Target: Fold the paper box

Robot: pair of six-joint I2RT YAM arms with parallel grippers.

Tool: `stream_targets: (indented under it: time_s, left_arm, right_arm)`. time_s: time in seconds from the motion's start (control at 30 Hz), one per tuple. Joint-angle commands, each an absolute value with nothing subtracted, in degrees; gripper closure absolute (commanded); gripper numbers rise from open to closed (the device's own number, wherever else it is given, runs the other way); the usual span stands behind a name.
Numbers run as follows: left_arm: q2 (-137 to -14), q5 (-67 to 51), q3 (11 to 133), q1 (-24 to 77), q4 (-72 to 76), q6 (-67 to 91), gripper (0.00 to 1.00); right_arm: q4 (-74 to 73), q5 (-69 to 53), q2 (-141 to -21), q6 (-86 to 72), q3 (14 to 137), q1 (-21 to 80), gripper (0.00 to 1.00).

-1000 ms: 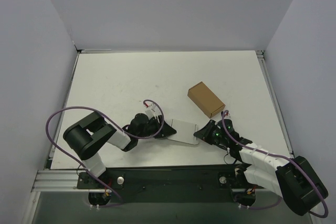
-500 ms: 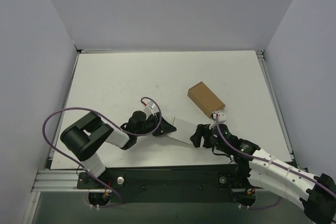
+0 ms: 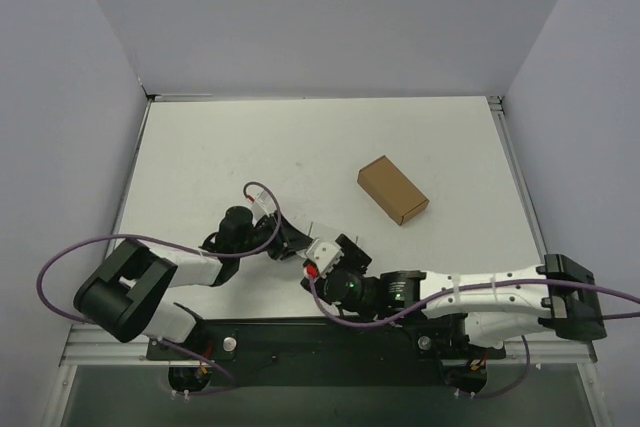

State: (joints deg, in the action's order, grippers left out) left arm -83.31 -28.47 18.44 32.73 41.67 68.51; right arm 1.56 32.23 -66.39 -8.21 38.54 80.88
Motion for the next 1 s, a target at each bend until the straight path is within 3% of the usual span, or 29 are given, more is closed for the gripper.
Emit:
stream_targets:
  time_s: [0.0, 0.43, 0.5, 0.63, 0.77, 0.8, 0.87, 0.9, 0.93, 0.97]
  left_arm:
    - [-77.62, -32.43, 17.14, 30.76, 36.41, 71.37, 0.71]
    - [-65.49, -37.35, 13.63, 26.81, 25.84, 74.87, 0.71]
    - [-64.6, -37.96, 13.27, 26.37, 24.71, 75.32, 0.71]
    - [-62.67, -39.46, 13.01, 25.84, 23.29, 75.85, 0.71]
    - [-61.53, -40.16, 13.18, 25.58, 22.24, 76.38, 0.68]
    - [-61.26, -40.34, 13.18, 25.49, 22.24, 76.46, 0.67]
    - [-60.82, -40.6, 13.36, 24.96, 23.02, 76.47, 0.54]
    - [-60.39, -40.61, 13.53, 24.79, 22.59, 75.42, 0.45]
    - [-59.95, -40.78, 13.88, 23.83, 21.8, 74.63, 0.28]
    - [-59.59, -40.87, 14.41, 23.12, 20.49, 72.44, 0.22]
  right_arm:
    - [1.05, 40.7, -74.52, 1.47, 43.32, 83.93, 0.26]
    - [2.29, 46.4, -89.2, 2.55, 49.74, 85.52, 0.28]
    - [2.02, 47.8, -90.96, 4.04, 50.62, 85.43, 0.32]
    - [1.76, 47.03, -92.55, 6.41, 51.24, 84.99, 0.55]
    - [1.32, 43.51, -92.2, 7.47, 50.98, 84.55, 0.7]
    - [1.14, 42.9, -91.94, 7.64, 50.98, 84.46, 0.73]
    - [0.27, 40.44, -90.8, 7.91, 50.89, 83.85, 0.76]
    - [0.18, 39.73, -90.27, 7.91, 50.98, 83.67, 0.77]
    - [-2.26, 37.2, -89.31, 7.91, 51.24, 82.89, 0.78]
    - [-3.33, 36.13, -88.77, 7.65, 51.5, 82.45, 0.78]
